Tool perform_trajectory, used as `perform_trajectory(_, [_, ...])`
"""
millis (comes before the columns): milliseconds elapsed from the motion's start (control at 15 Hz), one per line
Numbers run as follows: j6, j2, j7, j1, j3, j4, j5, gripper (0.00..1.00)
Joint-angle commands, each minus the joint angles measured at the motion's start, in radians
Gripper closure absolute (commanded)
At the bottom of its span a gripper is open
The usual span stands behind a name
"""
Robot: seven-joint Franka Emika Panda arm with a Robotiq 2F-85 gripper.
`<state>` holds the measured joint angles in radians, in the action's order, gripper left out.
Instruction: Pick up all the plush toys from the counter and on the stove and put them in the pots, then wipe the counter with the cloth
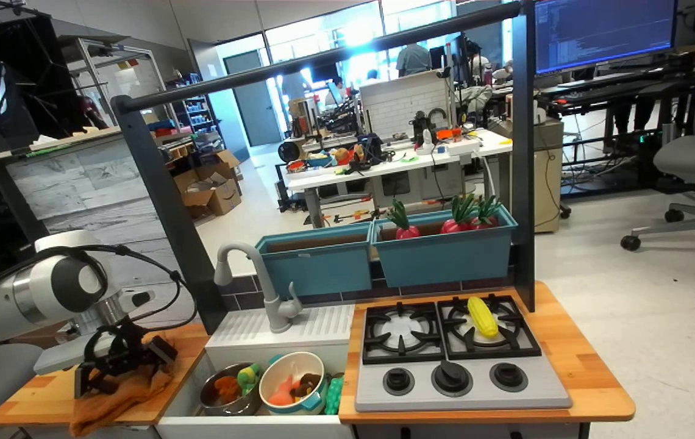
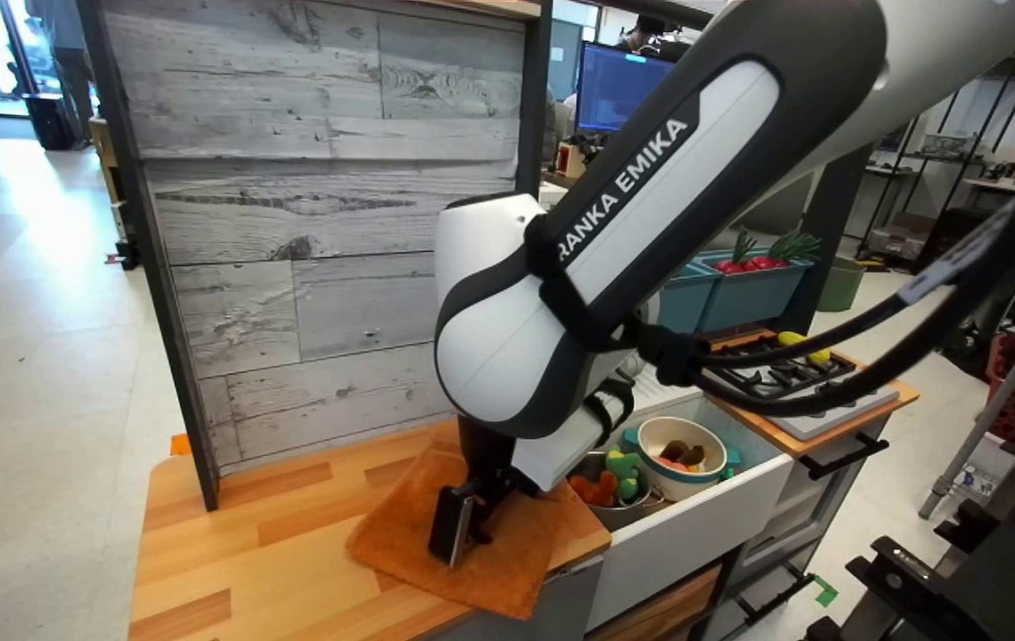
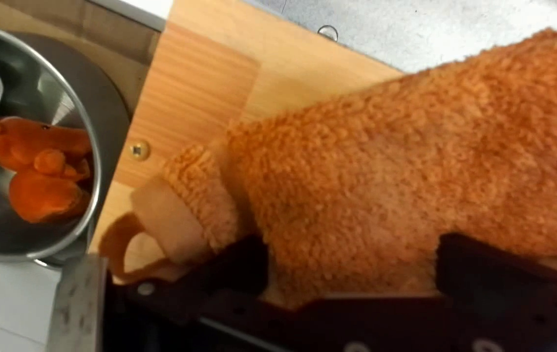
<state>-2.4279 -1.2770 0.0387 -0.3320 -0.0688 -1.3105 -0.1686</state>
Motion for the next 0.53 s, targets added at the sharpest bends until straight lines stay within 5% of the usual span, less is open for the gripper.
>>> perform_trajectory(0, [-0.054, 0.113, -0.004, -0.016, 0.007, -0.163, -0.030, 0.00])
perform_trajectory(467, [-0.241, 0.234, 0.023, -0.078, 0.049, -0.309, -0.104, 0.00])
